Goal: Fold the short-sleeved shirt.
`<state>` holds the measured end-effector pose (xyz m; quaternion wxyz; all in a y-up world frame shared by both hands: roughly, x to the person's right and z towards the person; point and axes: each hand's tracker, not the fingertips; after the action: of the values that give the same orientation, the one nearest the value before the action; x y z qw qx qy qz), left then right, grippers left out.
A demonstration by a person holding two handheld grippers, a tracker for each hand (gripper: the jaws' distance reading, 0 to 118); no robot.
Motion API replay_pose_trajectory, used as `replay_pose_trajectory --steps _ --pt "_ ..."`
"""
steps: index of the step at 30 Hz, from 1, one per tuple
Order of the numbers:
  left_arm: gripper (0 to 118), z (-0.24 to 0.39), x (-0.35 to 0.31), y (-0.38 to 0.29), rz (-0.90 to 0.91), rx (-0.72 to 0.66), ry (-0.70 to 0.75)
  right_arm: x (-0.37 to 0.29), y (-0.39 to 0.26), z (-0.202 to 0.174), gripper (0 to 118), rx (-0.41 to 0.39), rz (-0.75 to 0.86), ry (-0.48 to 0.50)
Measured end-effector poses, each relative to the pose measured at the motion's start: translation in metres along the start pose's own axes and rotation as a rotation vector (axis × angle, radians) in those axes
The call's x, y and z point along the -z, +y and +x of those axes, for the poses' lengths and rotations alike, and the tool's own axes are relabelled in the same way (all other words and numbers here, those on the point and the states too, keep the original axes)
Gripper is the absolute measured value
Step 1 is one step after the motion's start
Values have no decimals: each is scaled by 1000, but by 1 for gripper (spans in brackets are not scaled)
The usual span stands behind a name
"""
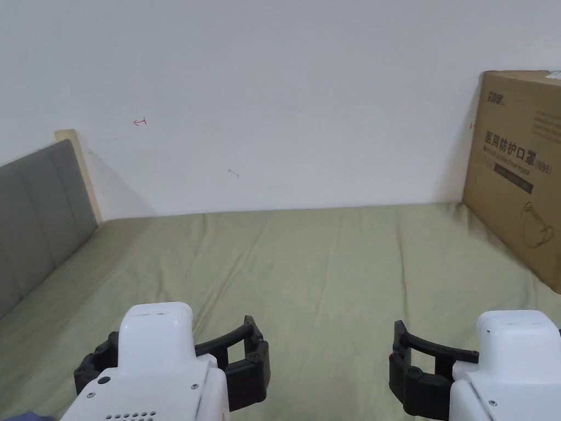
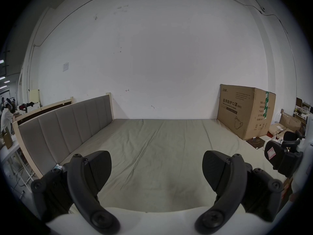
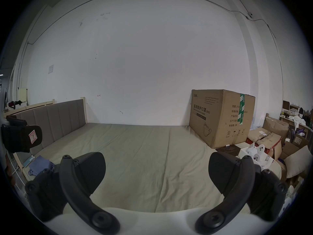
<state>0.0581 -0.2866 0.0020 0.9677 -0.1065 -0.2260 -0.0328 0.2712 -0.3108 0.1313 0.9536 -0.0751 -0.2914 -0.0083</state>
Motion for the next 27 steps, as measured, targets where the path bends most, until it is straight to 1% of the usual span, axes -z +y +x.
replay_pose_trajectory --steps 8,13,27 --pt "111 -1 0 -1 0 2 10 0 0 1 118 2 -8 1" --pt "111 0 0 -1 -1 13 5 1 0 2 118 18 -17 7" --pt "111 3 2 -3 -14 28 8 2 -2 3 118 11 -29 8"
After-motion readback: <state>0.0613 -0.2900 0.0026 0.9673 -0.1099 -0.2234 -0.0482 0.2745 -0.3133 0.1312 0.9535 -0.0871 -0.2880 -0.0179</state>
